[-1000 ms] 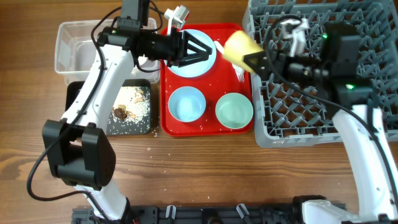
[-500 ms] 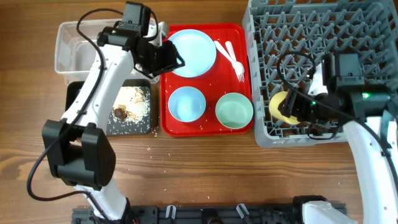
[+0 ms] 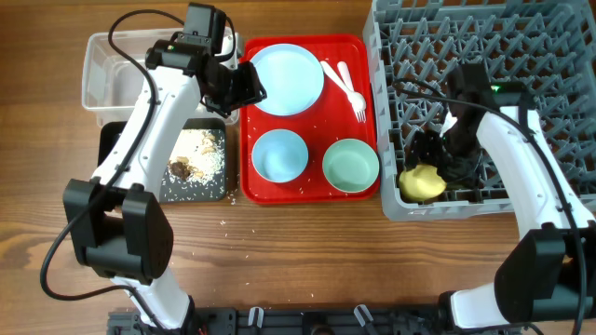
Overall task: Sort waste into correct bins and load items into the dishwasher rack
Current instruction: 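Place the yellow cup into the dish rack with the right gripper, then grasp the blue bowl with the right gripper and lift it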
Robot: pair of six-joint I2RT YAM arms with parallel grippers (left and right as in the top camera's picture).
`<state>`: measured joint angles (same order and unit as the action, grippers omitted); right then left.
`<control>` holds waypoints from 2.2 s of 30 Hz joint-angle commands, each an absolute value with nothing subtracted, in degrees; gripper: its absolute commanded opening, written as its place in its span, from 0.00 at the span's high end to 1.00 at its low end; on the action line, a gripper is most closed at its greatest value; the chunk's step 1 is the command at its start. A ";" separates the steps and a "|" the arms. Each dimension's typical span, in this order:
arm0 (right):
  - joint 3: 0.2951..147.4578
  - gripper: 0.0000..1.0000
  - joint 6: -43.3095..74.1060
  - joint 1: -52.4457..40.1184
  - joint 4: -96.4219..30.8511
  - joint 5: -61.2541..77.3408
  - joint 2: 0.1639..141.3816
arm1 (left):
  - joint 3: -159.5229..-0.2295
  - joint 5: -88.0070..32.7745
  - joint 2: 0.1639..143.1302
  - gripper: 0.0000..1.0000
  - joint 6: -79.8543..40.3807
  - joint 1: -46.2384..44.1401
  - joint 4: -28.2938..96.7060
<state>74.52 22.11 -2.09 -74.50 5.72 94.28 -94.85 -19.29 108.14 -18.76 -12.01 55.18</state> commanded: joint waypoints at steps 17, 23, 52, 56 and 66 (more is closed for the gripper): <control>95.98 0.22 22.48 -30.26 -57.95 4.93 102.02 | -95.26 -12.71 100.62 0.08 -18.46 -3.62 55.40; 95.98 0.29 18.52 -31.48 -54.35 9.10 115.22 | -95.26 -12.32 100.62 0.00 -18.46 -3.05 56.62; 95.81 0.96 20.32 -22.68 -54.00 3.49 103.15 | -95.26 -12.32 100.62 0.00 -18.46 -3.09 56.64; 95.79 0.96 26.61 -16.25 -56.29 -15.40 93.95 | -95.26 -12.32 100.62 0.00 -18.46 -3.09 56.64; 95.61 0.96 6.20 -15.14 -30.81 -52.31 101.67 | -95.26 -12.32 100.62 0.00 -18.48 -3.09 56.64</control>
